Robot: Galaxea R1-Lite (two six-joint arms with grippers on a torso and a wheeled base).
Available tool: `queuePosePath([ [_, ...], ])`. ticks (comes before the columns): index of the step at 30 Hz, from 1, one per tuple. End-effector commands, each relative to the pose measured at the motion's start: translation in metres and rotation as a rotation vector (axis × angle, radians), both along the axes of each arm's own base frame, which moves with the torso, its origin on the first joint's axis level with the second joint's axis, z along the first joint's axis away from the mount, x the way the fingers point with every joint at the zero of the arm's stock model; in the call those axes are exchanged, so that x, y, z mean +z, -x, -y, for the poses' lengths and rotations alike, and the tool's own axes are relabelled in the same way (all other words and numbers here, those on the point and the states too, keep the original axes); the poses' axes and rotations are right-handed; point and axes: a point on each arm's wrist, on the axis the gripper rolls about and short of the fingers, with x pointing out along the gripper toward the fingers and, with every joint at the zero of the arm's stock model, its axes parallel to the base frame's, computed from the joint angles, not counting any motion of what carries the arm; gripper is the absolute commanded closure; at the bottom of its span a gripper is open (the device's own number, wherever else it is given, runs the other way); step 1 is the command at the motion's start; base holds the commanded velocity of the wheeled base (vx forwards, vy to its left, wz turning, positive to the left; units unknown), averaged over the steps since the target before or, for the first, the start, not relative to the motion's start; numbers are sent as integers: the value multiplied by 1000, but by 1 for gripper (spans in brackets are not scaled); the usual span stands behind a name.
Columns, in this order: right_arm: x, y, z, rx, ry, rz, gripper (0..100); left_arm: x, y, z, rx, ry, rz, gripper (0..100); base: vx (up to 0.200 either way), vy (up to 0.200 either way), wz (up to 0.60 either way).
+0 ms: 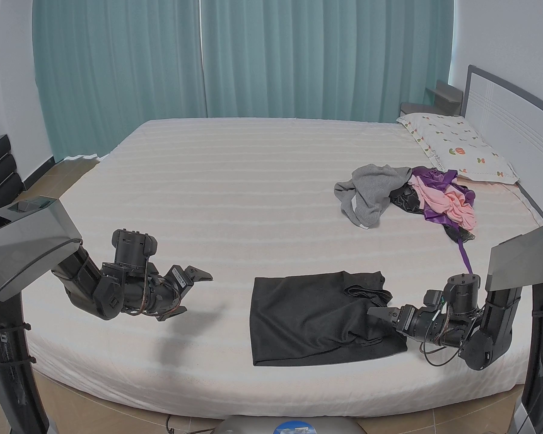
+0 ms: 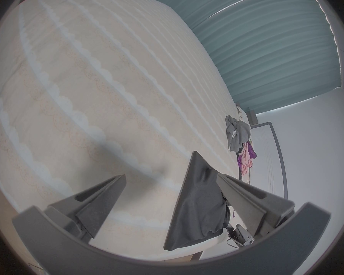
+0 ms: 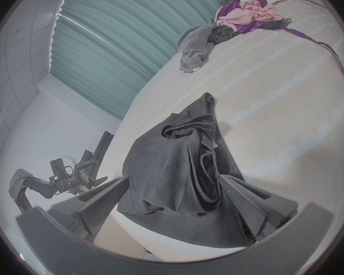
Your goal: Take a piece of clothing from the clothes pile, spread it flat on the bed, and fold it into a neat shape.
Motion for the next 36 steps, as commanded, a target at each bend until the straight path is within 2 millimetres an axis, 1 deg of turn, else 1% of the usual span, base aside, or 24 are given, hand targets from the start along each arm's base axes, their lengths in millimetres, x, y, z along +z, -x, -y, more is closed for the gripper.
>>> queuePosePath([
  [1,-2,2,0,1,6,-12,0,-1,0,0,1,0,-4,0,0,0,0],
  [6,-8,8,3,25,46,-24,0,-1,0,0,1,0,-3,0,0,0,0],
  [7,-9,9,2,32,58,-23,100,-1,0,0,1,0,-4,0,0,0,0],
  [11,-11,13,3,40,74,-33,100,-1,0,0,1,0,-3,0,0,0,0],
  [18,-8,16,16,12,94,-31,100,-1,0,0,1,0,-4,0,0,0,0],
  [19,-4,19,21,-3,91,-29,100,-1,0,0,1,0,-4,0,0,0,0],
  [21,0,23,23,-1,91,-27,100,-1,0,0,1,0,-4,0,0,0,0],
  [22,4,27,25,17,79,-26,100,-1,0,0,1,0,-4,0,0,0,0],
  [26,10,38,32,64,75,-19,100,-1,0,0,1,0,-3,0,0,0,0],
  [34,7,40,39,62,105,-22,100,-1,0,0,2,1,-3,0,0,0,0],
  [36,2,39,39,69,117,-33,100,-1,0,0,2,1,-5,0,0,0,0],
])
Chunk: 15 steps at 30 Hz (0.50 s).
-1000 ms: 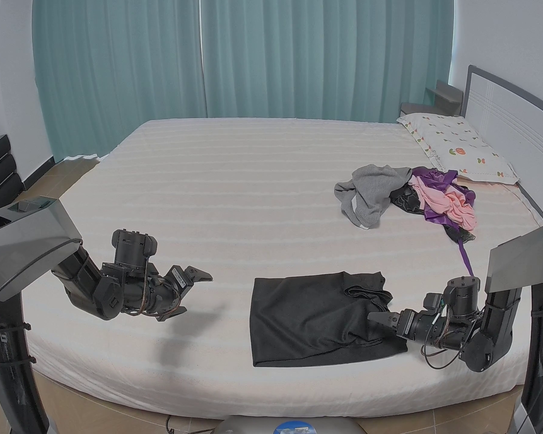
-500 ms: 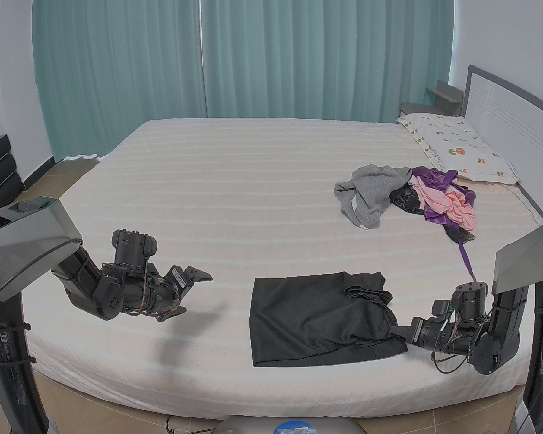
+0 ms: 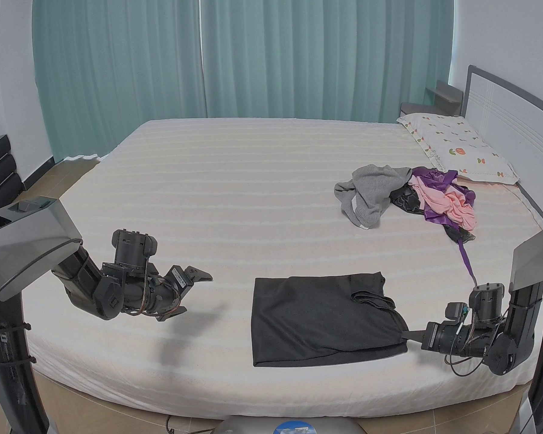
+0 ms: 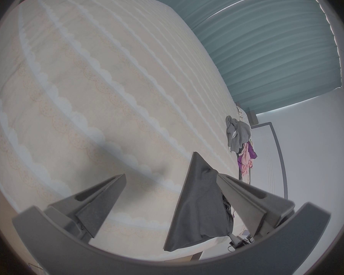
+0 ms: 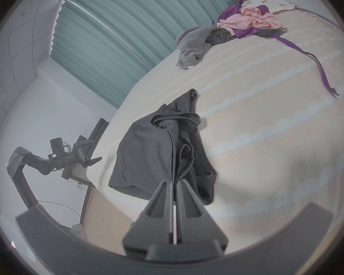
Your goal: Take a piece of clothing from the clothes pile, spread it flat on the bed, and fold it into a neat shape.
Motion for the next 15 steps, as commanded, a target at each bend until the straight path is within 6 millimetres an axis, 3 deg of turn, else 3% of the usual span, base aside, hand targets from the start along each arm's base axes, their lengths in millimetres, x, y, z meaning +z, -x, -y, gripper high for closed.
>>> queuePosePath([
  [1,-6,0,1,7,17,-15,0,-1,0,0,0,0,-2,0,0,0,0],
  [6,-14,-5,4,7,36,-5,0,0,0,0,0,1,-1,0,0,0,0],
  [10,-5,-11,7,-8,29,40,0,0,0,0,0,1,1,0,0,0,0],
  [11,5,-15,5,-13,14,76,0,0,-1,0,0,1,2,0,0,0,0],
  [15,15,-23,-16,19,-33,106,0,0,-1,0,1,2,1,0,0,0,0],
])
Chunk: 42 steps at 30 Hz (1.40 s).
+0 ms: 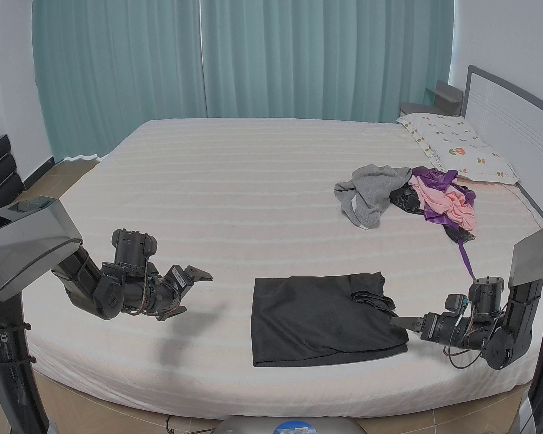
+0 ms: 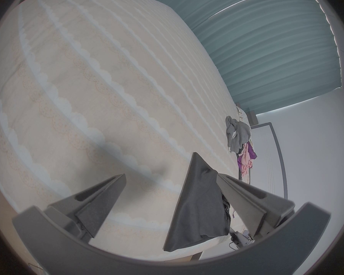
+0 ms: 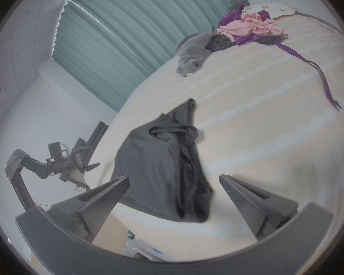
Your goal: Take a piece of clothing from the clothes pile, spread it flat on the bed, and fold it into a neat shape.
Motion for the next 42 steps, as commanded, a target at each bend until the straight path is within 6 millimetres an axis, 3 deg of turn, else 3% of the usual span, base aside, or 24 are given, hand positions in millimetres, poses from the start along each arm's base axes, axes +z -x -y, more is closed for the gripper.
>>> queuePosePath([
  [1,15,-10,-27,41,-29,67,0,0,0,0,2,-1,-1,0,0,0,0],
  [9,24,-43,-64,44,-3,108,0,-1,1,0,2,-3,-3,0,0,0,0],
  [12,24,-45,-65,45,-4,106,0,-1,1,0,4,-3,-4,0,0,0,0],
  [13,17,-62,-79,41,-42,57,0,-1,1,0,4,-5,-3,0,0,0,0],
  [14,15,-65,-83,40,-56,43,0,-1,1,0,4,-5,-3,0,0,0,0],
  [20,6,-71,-98,55,-80,14,0,-2,1,0,3,-7,-4,0,0,0,0],
  [28,-1,-73,-105,68,-76,1,0,-2,1,2,-2,-8,-3,0,0,0,0],
  [35,1,-91,-104,45,-70,-10,0,-3,0,2,-1,-9,-3,0,0,0,0],
  [42,-3,-117,-76,-116,-28,12,0,-3,0,2,0,-10,-3,0,0,0,0],
])
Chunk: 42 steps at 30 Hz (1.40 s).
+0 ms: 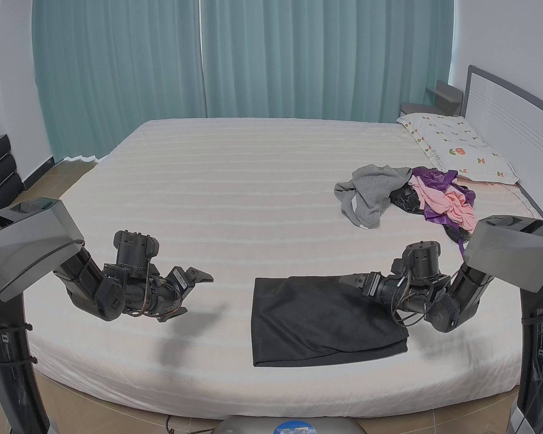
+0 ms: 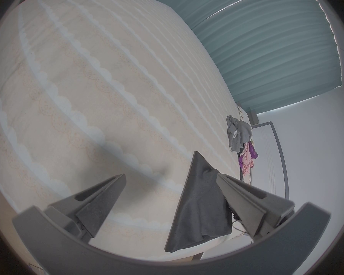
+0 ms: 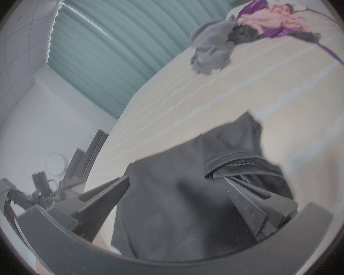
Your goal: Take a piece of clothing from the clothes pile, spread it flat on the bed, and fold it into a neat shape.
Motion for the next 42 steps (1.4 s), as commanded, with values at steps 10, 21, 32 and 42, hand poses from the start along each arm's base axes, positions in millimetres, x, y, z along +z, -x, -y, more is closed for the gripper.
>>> queuePosePath([
  [10,1,-22,45,-195,15,68,0,-1,0,0,0,-1,-2,0,0,0,0],
  [21,-2,-25,46,-162,-19,106,0,0,-1,0,0,-1,1,0,0,0,0],
  [32,-18,-26,38,-143,1,76,100,-1,-1,0,1,0,0,0,0,0,0],
  [42,-15,-27,52,-186,-2,76,100,1,-4,1,-2,3,10,0,0,0,0],
])
